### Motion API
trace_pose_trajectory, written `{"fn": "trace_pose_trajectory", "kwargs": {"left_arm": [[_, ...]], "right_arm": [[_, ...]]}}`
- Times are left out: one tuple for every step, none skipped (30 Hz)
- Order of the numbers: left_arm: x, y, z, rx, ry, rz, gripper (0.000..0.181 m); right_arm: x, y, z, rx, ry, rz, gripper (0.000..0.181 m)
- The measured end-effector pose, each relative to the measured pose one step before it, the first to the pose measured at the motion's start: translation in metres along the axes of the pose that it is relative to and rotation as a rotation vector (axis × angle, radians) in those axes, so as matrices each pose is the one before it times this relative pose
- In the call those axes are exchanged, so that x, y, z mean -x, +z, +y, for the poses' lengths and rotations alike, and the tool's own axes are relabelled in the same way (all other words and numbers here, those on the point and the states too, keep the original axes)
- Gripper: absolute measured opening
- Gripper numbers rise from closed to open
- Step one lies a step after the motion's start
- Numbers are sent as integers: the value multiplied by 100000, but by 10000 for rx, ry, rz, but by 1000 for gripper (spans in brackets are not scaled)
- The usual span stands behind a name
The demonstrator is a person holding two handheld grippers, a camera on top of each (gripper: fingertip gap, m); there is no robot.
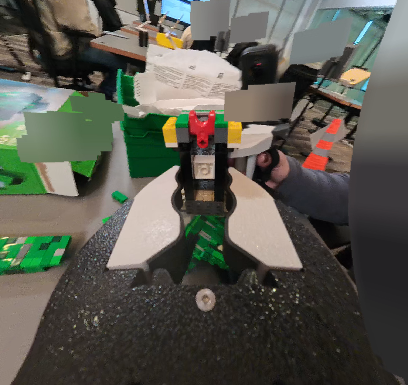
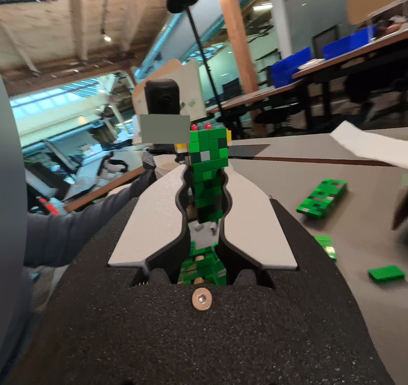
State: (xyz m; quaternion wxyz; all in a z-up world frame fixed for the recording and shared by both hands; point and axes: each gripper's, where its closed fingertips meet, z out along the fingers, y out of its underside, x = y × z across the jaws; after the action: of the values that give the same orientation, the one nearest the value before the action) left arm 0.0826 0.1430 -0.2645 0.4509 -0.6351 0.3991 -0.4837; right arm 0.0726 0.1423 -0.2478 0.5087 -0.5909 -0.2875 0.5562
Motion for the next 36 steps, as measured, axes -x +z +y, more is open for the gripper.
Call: {"fn": "trace_pose_trajectory", "kwargs": {"left_arm": [[-413,-98,-21,-34,-57,350,35],[-368,-61,79,11,-73,338,35],[-382,-80,10,-48,-88,354,35],[-204,-119,-57,-93,-98,221,35],[-105,-82,26,-18,-121,138,35],[33,-44,14,-28,-39,-6,35],[92,7,72,7,12,-65,35],[-33,13,-8,-41,-22,34,35],[-80,-43,-134,-128,-68,89,35],[-78,-59,-120,-115,-98,119,36],[-55,-50,-27,-47,-62,103,36],[-154,-47,18,-18,15,157,35],[-413,31,-3,-10,-35,276,36],[-325,93,63,62,7,175,36],[37,80,138,126,88,-91,36],[56,32,155,134,79,-85,36],[3,-47,33,37,-5,-17,36],[-68,-121,-52,-27,-82,59,36],[-21,-129,85,56,-38,22,36],[-111,-165,42,34,8,63,35],[-177,-200,140,110,47,111,36],[-249,-196,163,132,54,159,36],[-322,-208,137,122,85,195,35],[-271,-155,153,157,69,175,35],[-709,-183,-86,-7,-118,555,35],[-786,-140,-293,-178,-164,660,35],[-110,-56,-101,-28,-20,143,36],[325,-109,23,96,90,-169,36],[234,-78,-12,32,-12,-69,35],[139,-50,-26,-27,-61,26,35],[316,-82,115,33,-41,-79,35],[622,-125,170,51,-60,-280,35],[616,-103,261,97,-31,-266,35],[656,-112,365,138,-41,-277,35],[507,-92,494,205,-69,-167,35],[344,-57,432,121,-62,-84,36]], "right_arm": [[132,16,55,15,156,-349,31],[243,34,104,79,18,-327,33],[285,56,72,92,-56,-256,34],[166,42,81,128,-109,-143,34],[57,25,89,162,-104,-65,34],[-53,18,81,163,-55,13,34],[-61,16,60,154,-21,22,34],[32,8,-33,53,-10,-31,35],[106,4,-119,-33,30,-64,37],[154,23,-84,-19,61,-101,41],[102,60,6,27,67,-75,47],[-276,89,72,60,92,172,61],[-231,68,208,120,6,102,61],[-24,89,129,55,50,-54,60],[259,101,38,-10,119,-238,54],[459,136,38,7,57,-333,43],[305,119,-21,-19,4,-184,40],[204,83,-41,-1,-85,-112,34],[162,112,61,71,-80,-78,34],[137,140,110,101,-82,-70,34],[193,162,155,141,-96,-120,34],[295,142,156,156,-91,-203,34],[293,127,170,179,-119,-203,34],[392,109,182,196,-221,-275,34],[608,69,-123,8,-111,-437,33],[310,58,-246,-42,68,-298,25],[-136,26,-104,9,15,-10,25],[-251,-8,23,63,-34,39,25],[-210,-15,-24,6,29,8,25],[-220,-19,29,40,11,58,25],[-409,-88,142,138,-11,211,25],[-580,-134,220,171,-62,333,24],[-589,-99,329,170,-83,342,24],[-595,-40,442,202,-2,327,24],[-435,25,507,202,45,218,24],[-315,59,444,118,46,173,24]]}}
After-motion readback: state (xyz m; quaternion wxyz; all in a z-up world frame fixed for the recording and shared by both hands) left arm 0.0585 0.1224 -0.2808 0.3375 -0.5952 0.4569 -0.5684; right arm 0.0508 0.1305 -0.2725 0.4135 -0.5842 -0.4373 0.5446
